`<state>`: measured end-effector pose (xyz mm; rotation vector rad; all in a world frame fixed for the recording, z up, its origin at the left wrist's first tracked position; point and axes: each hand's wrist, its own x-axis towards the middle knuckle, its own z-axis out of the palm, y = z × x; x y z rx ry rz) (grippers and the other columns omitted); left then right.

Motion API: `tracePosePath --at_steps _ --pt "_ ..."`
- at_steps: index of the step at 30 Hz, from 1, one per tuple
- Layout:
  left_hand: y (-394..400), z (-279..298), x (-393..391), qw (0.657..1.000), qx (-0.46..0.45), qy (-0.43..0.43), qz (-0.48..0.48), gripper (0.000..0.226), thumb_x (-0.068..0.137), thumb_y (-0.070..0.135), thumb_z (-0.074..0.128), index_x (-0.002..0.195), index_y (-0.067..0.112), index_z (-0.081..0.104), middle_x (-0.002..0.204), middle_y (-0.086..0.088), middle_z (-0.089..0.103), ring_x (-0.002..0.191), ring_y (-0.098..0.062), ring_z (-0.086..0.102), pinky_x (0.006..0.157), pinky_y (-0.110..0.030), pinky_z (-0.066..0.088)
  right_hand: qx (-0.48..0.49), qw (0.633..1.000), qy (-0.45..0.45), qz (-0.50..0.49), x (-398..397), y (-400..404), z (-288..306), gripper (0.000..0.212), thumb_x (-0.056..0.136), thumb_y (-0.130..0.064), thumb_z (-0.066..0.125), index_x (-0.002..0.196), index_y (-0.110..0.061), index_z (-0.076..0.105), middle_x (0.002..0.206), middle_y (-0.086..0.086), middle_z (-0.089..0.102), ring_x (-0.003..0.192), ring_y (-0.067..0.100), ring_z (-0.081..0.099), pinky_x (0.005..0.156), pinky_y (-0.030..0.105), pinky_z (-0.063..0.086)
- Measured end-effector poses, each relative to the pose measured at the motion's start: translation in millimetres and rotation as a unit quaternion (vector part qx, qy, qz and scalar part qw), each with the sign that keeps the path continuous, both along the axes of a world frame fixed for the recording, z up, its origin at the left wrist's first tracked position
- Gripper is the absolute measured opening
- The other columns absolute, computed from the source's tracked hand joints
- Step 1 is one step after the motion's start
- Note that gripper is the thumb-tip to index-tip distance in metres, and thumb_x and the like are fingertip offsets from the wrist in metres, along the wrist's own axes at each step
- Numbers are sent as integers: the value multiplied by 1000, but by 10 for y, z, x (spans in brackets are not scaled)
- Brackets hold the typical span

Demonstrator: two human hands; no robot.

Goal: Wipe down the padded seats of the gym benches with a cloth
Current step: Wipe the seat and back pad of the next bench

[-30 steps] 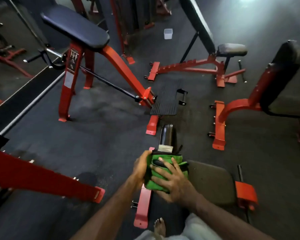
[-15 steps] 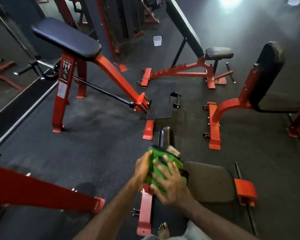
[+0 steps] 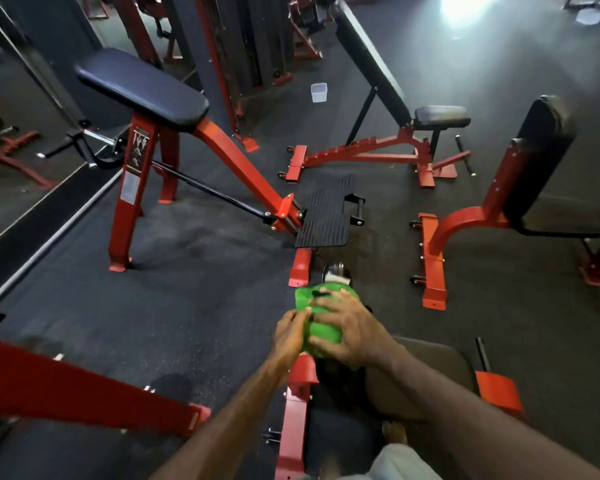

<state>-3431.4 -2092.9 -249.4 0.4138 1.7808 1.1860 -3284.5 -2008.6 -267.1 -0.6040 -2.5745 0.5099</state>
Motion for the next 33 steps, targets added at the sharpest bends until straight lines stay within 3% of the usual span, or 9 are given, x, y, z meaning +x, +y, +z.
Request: tracePosePath --at_steps 3,6,8,12,16,22,25,28,33 --pt "21 14 -23 1000 16 -15 7 20 101 19 61 118 8 65 102 -8 69 85 -15 63 76 -33 57 -58 990 0 -127 -267 -155 -7 40 78 -48 70 112 -28 75 137 -6 64 143 23 46 118 56 32" --pt "44 -16 -76 999 8 46 4 21 101 16 62 116 3 67 101 -7 69 90 -15 62 68 -9 48 19 998 -55 13 -51 -268 -61 40 85 -56 66 115 -30 74 134 -9 64 144 21 43 122 53 25" --pt "39 -79 -88 998 -2 58 -7 21 101 16 62 116 4 68 104 -8 69 93 -17 62 66 -12 47 34 997 -34 55 32 -5 5 43 91 -61 63 117 -28 75 135 -7 64 142 20 45 122 49 27" --pt "33 -99 -90 1000 8 10 14 17 103 29 59 105 15 67 90 -5 68 74 -15 62 56 -22 47 -59 992 7 -115 -270 52 56 36 81 -52 71 106 -28 78 131 -6 67 139 22 50 115 55 34" --pt "93 -289 -173 998 15 20 61 40 75 57 66 88 20 72 94 -8 75 100 -34 71 93 -47 57 19 998 -17 61 -53 -83 -46 33 88 -55 68 108 -30 77 125 -11 68 138 17 49 121 50 26" --pt "176 -217 -107 997 25 2 75 19 104 27 56 90 21 66 79 1 66 73 -14 62 58 -25 46 -42 997 6 -63 -288 244 67 32 82 -51 70 102 -27 79 123 -7 69 133 22 55 115 54 34" --pt "255 -247 -70 993 38 19 110 20 103 21 59 86 18 70 83 0 70 83 -18 64 78 -31 54 -10 999 16 47 -123 73 -52 30 83 -49 70 103 -28 76 124 -10 69 137 20 51 120 52 27" --pt "345 -218 -1 991 35 36 120 19 102 20 61 87 17 72 83 1 70 85 -17 64 78 -22 53 28 991 30 128 -72 466 9 34 90 -51 68 105 -23 77 122 -5 70 130 20 55 117 42 32" --pt "580 -164 54 988 63 53 133 11 93 29 66 85 24 72 90 -1 72 88 -18 65 88 -42 53 -40 998 36 -31 -407 620 -16 25 77 -40 70 94 -23 76 112 -7 72 120 25 62 108 45 42"
